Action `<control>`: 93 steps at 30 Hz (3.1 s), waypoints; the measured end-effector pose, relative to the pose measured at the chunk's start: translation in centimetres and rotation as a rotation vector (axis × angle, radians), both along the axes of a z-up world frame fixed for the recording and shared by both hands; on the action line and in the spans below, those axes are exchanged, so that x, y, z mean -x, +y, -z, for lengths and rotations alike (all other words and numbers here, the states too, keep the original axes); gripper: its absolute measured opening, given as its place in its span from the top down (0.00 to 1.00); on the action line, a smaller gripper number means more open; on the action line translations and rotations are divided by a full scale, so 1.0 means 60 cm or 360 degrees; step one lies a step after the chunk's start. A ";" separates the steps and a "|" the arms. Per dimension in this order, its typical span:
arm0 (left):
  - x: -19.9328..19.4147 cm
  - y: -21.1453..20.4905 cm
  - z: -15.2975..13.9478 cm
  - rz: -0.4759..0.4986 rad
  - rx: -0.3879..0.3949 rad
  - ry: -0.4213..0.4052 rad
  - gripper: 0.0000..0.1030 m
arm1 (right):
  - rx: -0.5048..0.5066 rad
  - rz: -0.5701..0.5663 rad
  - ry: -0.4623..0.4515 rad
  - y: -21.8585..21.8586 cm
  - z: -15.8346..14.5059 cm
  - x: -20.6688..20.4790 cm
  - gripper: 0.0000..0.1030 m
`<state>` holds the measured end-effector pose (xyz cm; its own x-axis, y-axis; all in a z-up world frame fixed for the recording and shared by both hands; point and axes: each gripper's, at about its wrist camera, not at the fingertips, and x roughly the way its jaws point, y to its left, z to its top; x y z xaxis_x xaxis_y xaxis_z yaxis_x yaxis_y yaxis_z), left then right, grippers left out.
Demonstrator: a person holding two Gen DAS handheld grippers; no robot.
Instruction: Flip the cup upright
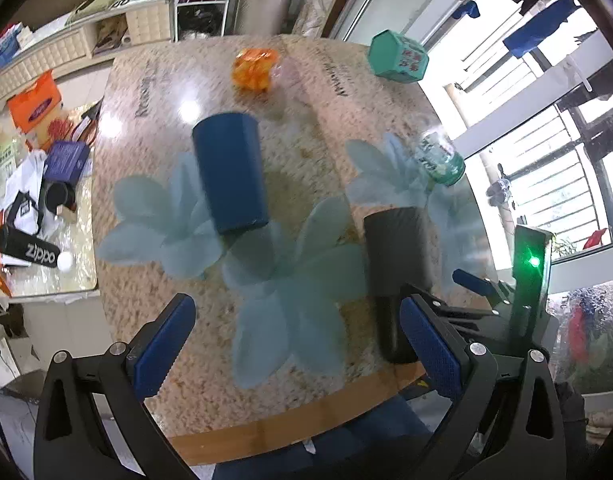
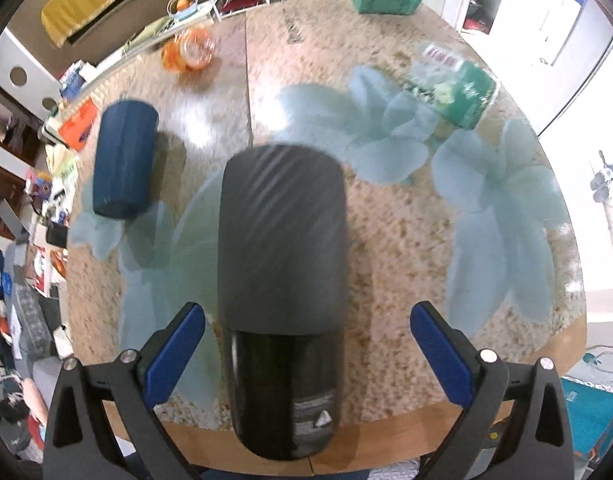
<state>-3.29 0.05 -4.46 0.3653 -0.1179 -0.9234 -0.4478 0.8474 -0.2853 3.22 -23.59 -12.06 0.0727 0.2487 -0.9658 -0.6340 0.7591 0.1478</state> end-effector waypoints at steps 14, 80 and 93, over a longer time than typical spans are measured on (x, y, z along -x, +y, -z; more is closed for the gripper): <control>-0.142 -0.113 -0.014 0.0039 -0.0020 0.0093 0.00 | -0.0082 -0.0050 0.0047 -0.097 -0.064 -0.092 0.00; -0.223 -0.123 0.169 -0.0228 0.0005 0.0287 0.22 | -0.0252 -0.0105 0.0109 -0.164 -0.045 -0.247 0.00; -0.197 -0.188 0.060 -0.0240 -0.0381 -0.0178 0.22 | -0.0266 -0.0150 0.0060 -0.154 -0.052 -0.228 0.00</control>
